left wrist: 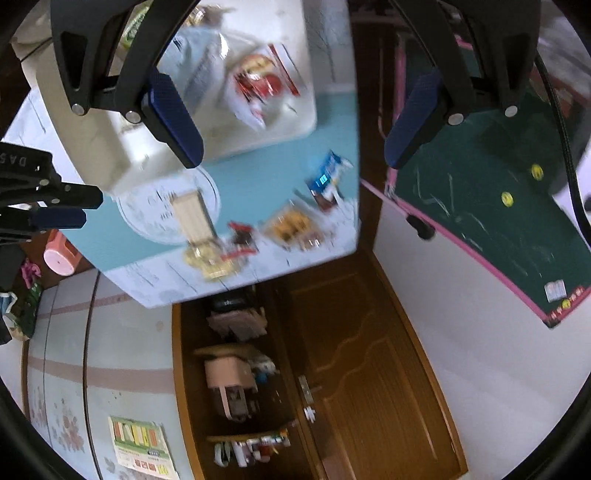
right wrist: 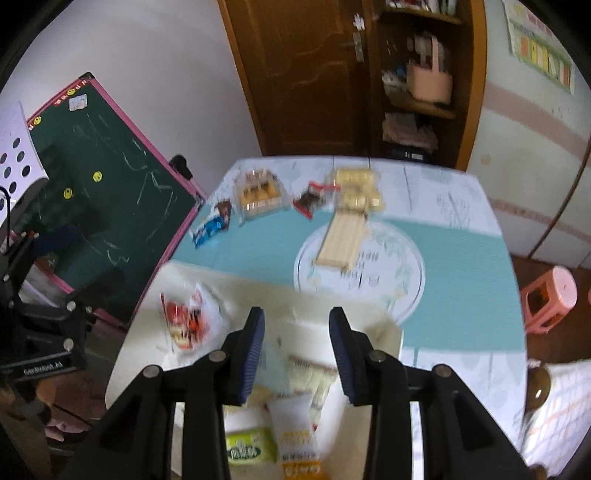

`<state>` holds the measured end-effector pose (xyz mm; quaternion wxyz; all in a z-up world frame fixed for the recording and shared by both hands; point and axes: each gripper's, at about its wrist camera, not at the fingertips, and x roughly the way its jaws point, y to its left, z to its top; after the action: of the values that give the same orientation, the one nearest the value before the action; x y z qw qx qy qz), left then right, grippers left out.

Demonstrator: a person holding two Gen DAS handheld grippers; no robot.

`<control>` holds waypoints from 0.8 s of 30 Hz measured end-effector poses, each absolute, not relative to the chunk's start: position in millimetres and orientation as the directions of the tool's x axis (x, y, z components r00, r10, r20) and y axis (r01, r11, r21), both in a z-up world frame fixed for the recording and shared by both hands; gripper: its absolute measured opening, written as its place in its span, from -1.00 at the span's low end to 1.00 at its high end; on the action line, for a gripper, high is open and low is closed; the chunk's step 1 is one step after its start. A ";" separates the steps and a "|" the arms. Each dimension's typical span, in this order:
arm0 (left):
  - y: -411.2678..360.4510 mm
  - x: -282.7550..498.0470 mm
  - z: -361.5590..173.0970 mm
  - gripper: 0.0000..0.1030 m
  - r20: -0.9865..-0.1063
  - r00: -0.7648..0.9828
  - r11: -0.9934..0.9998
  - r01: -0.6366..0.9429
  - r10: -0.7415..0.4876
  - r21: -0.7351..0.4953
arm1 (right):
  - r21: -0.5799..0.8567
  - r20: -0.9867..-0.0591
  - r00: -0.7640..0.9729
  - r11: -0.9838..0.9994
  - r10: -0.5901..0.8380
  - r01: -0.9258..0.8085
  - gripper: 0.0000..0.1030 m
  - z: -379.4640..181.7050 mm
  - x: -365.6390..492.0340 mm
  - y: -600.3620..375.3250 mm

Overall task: Organize snacks
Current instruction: 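Move both open tools from the tray back over the snack pile, then grasp the blue-white wafer packet with the left tool while the right grasps the beige bar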

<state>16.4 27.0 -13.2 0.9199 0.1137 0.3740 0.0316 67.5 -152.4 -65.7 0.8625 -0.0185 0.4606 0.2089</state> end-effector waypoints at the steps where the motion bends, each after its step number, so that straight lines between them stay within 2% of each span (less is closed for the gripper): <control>1: 30.6 21.8 -7.2 0.91 -0.676 0.724 0.972 0.028 0.141 0.233 | 0.169 -0.799 0.487 0.910 0.352 -0.379 -0.29 -59.7 73.6 -151.7; 3: 37.2 32.5 2.5 0.91 -0.666 0.732 0.971 0.024 0.145 0.237 | 0.181 -0.796 0.485 0.908 0.361 -0.378 -0.28 -50.0 85.9 -150.9; 7: 55.3 61.8 11.7 0.92 -0.661 0.730 0.965 0.010 0.172 0.262 | 0.157 -0.789 0.514 0.918 0.338 -0.363 -0.04 -32.7 117.2 -148.0; 12: 90.6 116.4 -2.7 0.92 -0.721 0.668 0.966 0.011 0.185 0.258 | 0.138 -0.811 0.498 0.928 0.307 -0.347 -0.03 -35.5 160.4 -141.4; 17: 128.2 173.2 -49.3 0.92 -0.812 0.554 0.969 0.038 0.183 0.244 | 0.142 -0.860 0.429 0.938 0.275 -0.318 -0.03 -68.0 210.8 -131.6; 24: 153.0 216.4 -138.3 0.92 -0.918 0.372 0.976 0.110 0.135 0.188 | 0.205 -0.934 0.240 0.946 0.266 -0.252 -0.03 -146.3 265.5 -119.8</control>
<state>216.4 153.0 -138.3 0.8209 0.1092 0.5604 0.0076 265.5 -119.8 -146.3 0.7874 0.0059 0.5941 0.1646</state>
